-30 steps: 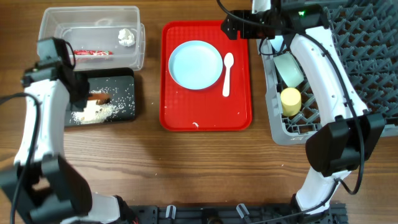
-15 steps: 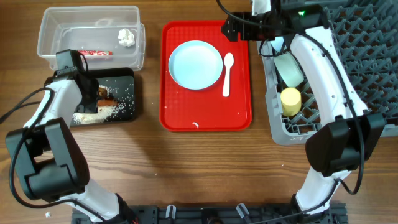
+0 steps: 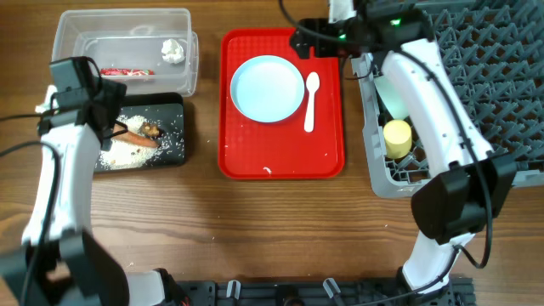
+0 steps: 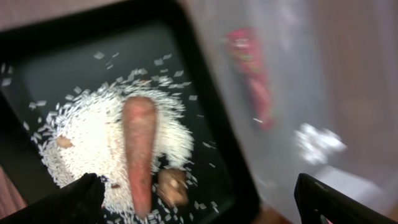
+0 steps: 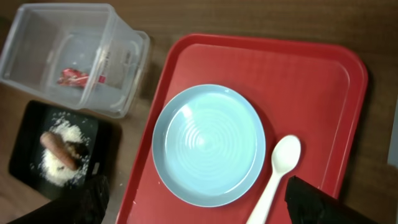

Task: Sort waste into correct bins and load items into the dishwasher rack
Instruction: 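Carry the carrot left and drop it onto the black rice tray, then move the right gripper to the light-blue plate and grasp its rim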

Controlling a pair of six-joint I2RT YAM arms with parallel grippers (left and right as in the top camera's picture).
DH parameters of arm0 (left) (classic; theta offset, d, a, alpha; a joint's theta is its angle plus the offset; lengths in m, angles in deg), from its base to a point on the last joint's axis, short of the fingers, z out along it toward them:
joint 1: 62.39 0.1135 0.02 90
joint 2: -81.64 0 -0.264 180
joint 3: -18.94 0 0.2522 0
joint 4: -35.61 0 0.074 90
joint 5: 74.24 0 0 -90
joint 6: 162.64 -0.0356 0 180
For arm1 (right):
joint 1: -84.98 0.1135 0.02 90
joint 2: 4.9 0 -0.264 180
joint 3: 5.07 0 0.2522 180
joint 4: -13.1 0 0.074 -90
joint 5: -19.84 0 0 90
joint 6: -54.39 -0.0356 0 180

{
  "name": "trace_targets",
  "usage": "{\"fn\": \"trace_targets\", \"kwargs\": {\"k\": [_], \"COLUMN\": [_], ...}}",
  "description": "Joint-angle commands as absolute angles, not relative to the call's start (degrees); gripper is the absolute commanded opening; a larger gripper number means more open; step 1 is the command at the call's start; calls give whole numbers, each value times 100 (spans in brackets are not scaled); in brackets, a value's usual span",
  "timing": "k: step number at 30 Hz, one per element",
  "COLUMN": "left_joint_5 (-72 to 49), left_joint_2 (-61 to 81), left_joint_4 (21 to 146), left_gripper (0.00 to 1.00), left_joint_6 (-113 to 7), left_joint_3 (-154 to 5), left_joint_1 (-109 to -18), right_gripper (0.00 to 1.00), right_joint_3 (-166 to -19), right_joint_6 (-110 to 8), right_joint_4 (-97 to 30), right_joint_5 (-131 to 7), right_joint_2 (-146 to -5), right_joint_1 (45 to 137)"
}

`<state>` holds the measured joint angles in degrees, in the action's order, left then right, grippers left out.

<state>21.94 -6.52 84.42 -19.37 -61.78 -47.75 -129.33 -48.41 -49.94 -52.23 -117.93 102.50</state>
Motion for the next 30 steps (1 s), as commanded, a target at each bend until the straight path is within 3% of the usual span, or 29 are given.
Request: {"fn": "trace_targets", "kwargs": {"k": [1,11,14,21,24,27,30], "left_joint_5": [1831,1835,1835,1835,1835,1835,1835], "left_joint_2": [-1,220,220,220,220,220,220], "left_joint_4": [8577,8999,8999,8999,8997,8997,8997], "left_gripper": [100,100,100,100,100,100,100], "left_joint_6": [-2774,-2767,-2767,-2767,-2767,-2767,-2767], "left_joint_3": [-6309,-6309,-6309,-6309,-6309,-6309,-6309], "left_joint_1": [-4749,-4747,-4747,-4747,-4749,-4749,-4747], "right_gripper": [88,85,76,70,64,46,42], "right_joint_3": [-12916,-12916,-12905,-12900,-12900,-12896,-12896], "right_joint_6": [-6058,-6736,-7046,-7179,-7160,-7157,-7155], "right_joint_4": [-5162,-5766,-5884,-5731,-5709,-5567,-5383], "right_joint_5": [-6609,-7124,-7054,-6615,-6587,-6589,-6630], "right_joint_2": [-11686,-12698,-13013,-13627,-13761,-13844,-13948], "right_joint_1": [10696,11079,11079,11081,11081,11081,11081]}}
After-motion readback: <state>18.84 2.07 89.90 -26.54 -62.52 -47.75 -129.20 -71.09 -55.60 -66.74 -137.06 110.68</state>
